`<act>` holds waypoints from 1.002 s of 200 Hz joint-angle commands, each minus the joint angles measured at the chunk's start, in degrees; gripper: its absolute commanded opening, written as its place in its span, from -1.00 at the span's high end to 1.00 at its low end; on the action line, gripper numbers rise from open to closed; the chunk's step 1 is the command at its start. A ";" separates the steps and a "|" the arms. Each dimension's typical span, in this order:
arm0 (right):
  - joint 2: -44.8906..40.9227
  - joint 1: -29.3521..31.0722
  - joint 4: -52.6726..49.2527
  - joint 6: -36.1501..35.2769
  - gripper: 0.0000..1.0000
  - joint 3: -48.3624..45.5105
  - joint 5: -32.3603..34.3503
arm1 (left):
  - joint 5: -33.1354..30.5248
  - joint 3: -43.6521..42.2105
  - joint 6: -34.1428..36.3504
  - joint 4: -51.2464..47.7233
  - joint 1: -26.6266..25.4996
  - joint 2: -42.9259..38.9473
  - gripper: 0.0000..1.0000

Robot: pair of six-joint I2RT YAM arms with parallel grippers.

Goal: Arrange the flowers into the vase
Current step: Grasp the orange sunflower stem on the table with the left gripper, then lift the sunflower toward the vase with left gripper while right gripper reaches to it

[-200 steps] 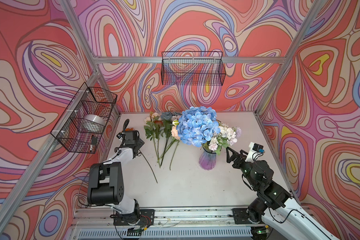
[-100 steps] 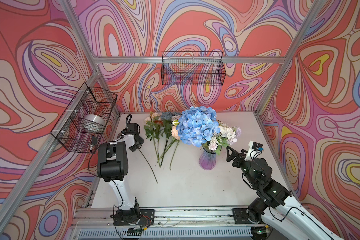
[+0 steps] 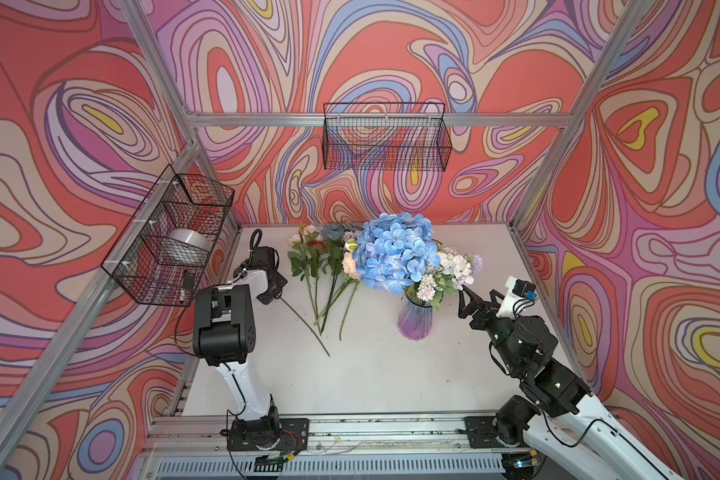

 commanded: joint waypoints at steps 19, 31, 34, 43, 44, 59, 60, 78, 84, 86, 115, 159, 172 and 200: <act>2.74 0.13 4.79 -4.63 -0.95 2.76 -1.33 | -2.62 -3.38 2.42 0.54 -3.24 -15.81 1.00; 3.82 0.15 4.85 -5.69 -0.93 3.87 -2.76 | -5.12 -4.51 4.97 2.46 -6.46 -20.84 1.00; 4.12 0.13 4.72 -6.02 -0.93 4.22 -3.32 | -5.92 -4.98 5.61 2.89 -7.44 -22.17 1.00; 4.87 0.13 3.98 -6.85 -0.91 5.52 -4.87 | -8.04 -6.39 7.31 4.32 -10.17 -26.25 1.00; 4.96 0.13 3.84 -6.88 -0.91 5.72 -5.00 | -8.22 -6.57 7.50 4.45 -10.47 -26.75 1.00; 6.21 0.17 1.84 -8.05 -0.87 8.47 -7.60 | -10.80 -9.48 8.90 6.84 -14.36 -33.57 1.00; 6.29 0.14 1.76 -8.10 -0.87 8.69 -7.86 | -10.92 -9.65 9.00 6.94 -14.58 -34.01 1.00; 7.57 0.20 -0.36 -9.56 -0.80 12.48 -11.31 | -12.25 -12.63 9.87 9.64 -17.98 -41.28 1.00; 7.95 0.14 -1.03 -10.00 -0.77 13.84 -12.46 | -11.96 -13.45 10.18 10.44 -18.87 -43.33 1.00; 8.12 0.17 -1.26 -10.12 -0.77 14.36 -12.78 | -11.82 -13.67 10.15 10.64 -19.10 -43.99 1.00; 11.64 0.18 -4.68 -11.77 -0.61 21.34 -16.59 | -3.76 -15.91 11.03 16.61 -21.01 -49.90 1.00; 18.31 0.20 -7.90 -11.86 -0.15 28.51 -30.32 | -0.58 -21.28 11.73 27.60 -28.50 -56.54 1.00; 18.37 0.27 -5.46 -11.18 -0.08 27.65 -35.35 | -3.22 -23.61 16.21 32.53 -33.41 -59.70 1.00; 18.53 0.22 -2.67 -10.36 0.03 26.31 -43.19 | -1.36 -26.30 21.53 40.53 -39.32 -63.85 1.00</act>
